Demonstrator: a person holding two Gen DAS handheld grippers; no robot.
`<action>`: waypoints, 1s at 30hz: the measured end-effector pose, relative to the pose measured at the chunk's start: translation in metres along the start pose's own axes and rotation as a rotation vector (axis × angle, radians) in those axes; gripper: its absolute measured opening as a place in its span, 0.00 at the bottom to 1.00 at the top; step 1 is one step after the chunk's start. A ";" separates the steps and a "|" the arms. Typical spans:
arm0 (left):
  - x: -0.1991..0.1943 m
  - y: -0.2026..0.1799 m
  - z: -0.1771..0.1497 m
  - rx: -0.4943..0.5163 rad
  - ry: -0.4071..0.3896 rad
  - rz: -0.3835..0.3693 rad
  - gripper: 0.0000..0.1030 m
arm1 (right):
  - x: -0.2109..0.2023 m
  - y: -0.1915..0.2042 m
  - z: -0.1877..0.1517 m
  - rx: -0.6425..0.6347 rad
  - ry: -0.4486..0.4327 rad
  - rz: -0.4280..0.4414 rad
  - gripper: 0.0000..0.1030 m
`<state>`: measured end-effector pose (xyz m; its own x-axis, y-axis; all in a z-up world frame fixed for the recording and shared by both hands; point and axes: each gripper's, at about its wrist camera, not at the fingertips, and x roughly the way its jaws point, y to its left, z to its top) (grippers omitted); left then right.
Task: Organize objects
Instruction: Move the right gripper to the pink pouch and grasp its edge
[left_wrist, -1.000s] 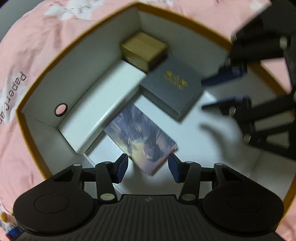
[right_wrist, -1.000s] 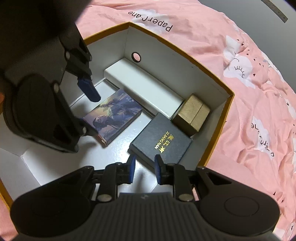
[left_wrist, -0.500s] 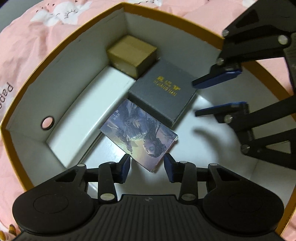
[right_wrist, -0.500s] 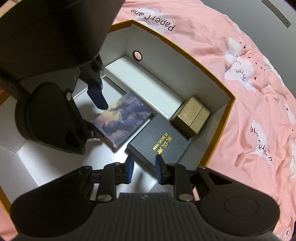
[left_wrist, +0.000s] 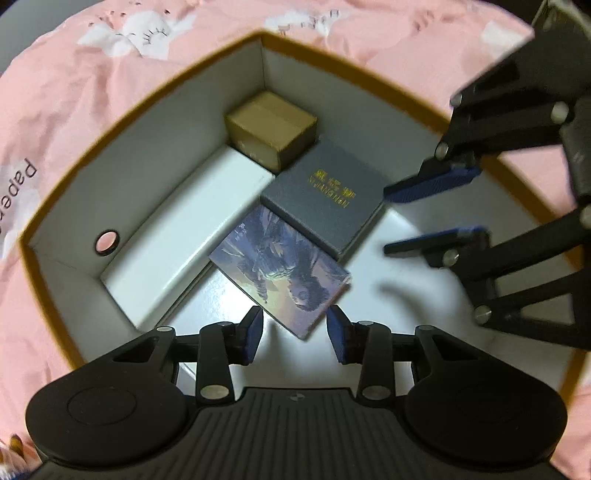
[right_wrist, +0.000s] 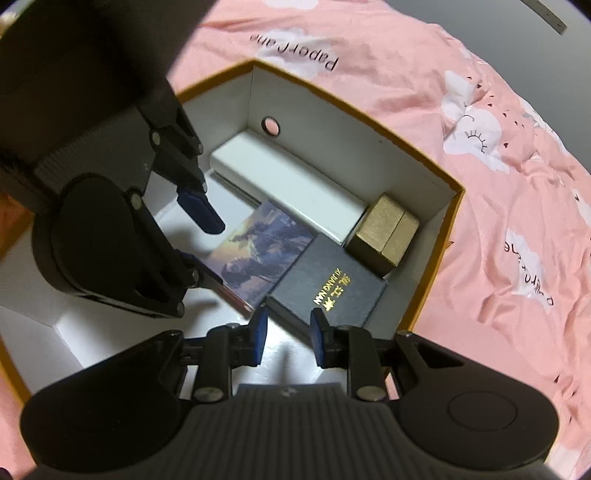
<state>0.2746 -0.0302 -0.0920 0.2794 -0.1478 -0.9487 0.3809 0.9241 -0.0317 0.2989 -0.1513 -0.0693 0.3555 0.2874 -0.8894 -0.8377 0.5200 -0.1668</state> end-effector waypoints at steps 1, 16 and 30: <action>-0.008 0.001 -0.003 -0.014 -0.018 -0.009 0.43 | -0.004 0.001 0.000 0.014 -0.014 0.002 0.31; -0.147 0.040 -0.085 -0.408 -0.307 0.095 0.43 | -0.081 0.069 0.026 0.149 -0.316 0.144 0.40; -0.129 0.060 -0.207 -0.691 -0.171 0.205 0.27 | -0.029 0.184 0.054 0.146 -0.218 0.282 0.38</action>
<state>0.0793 0.1171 -0.0368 0.4407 0.0509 -0.8962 -0.3195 0.9419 -0.1036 0.1562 -0.0206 -0.0509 0.2131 0.5918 -0.7775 -0.8530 0.5007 0.1473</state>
